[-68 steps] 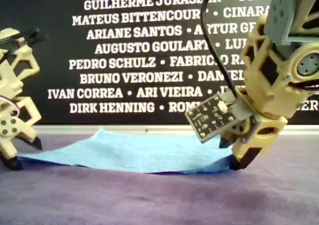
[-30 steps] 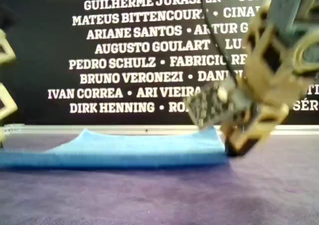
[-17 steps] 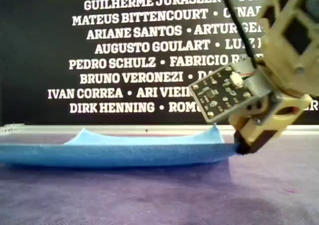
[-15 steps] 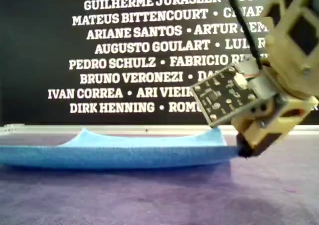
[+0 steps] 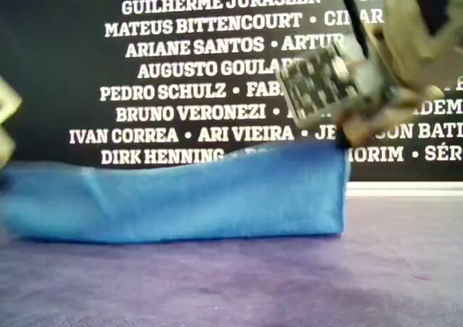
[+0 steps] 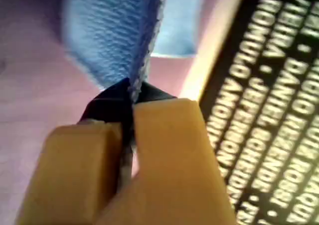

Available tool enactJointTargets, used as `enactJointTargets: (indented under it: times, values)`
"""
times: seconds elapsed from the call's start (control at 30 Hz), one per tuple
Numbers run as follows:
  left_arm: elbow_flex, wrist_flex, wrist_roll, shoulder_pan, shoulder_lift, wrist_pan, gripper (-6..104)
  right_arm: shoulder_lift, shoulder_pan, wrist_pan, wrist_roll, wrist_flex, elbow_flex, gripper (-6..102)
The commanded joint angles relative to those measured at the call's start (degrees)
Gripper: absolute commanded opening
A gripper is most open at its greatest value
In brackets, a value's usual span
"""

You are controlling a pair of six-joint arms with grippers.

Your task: Fold a cloth

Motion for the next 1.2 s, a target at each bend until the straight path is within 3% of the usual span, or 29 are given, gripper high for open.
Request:
enactJointTargets:
  times: [0.0,0.3,0.6,0.9,1.17]
  values:
    - [-7.4,-5.1,0.4,0.2,1.1,-0.3,-1,-3.8,-0.5,-0.1,-0.18,-6.8,-7.6,1]
    - [-19.8,-16.6,0.4,0.5,-20.2,-0.4,-1,-32.1,-0.6,-0.1,-0.09,-23.3,-26.2,1]
    - [-46.1,-17.1,0.4,8.7,-42.3,0.5,-1,-53.2,-0.7,-0.1,-0.18,-25.2,-51.2,1]
    - [-65.9,-17.1,0.4,8.5,-59.0,0.6,-1,-74.9,-2.0,-0.1,-0.18,-25.2,-78.1,1]
    - [-75.3,-17.1,0.4,9.1,-66.8,0.4,-1,-81.9,-5.4,-0.7,-0.18,-25.2,-89.5,1]
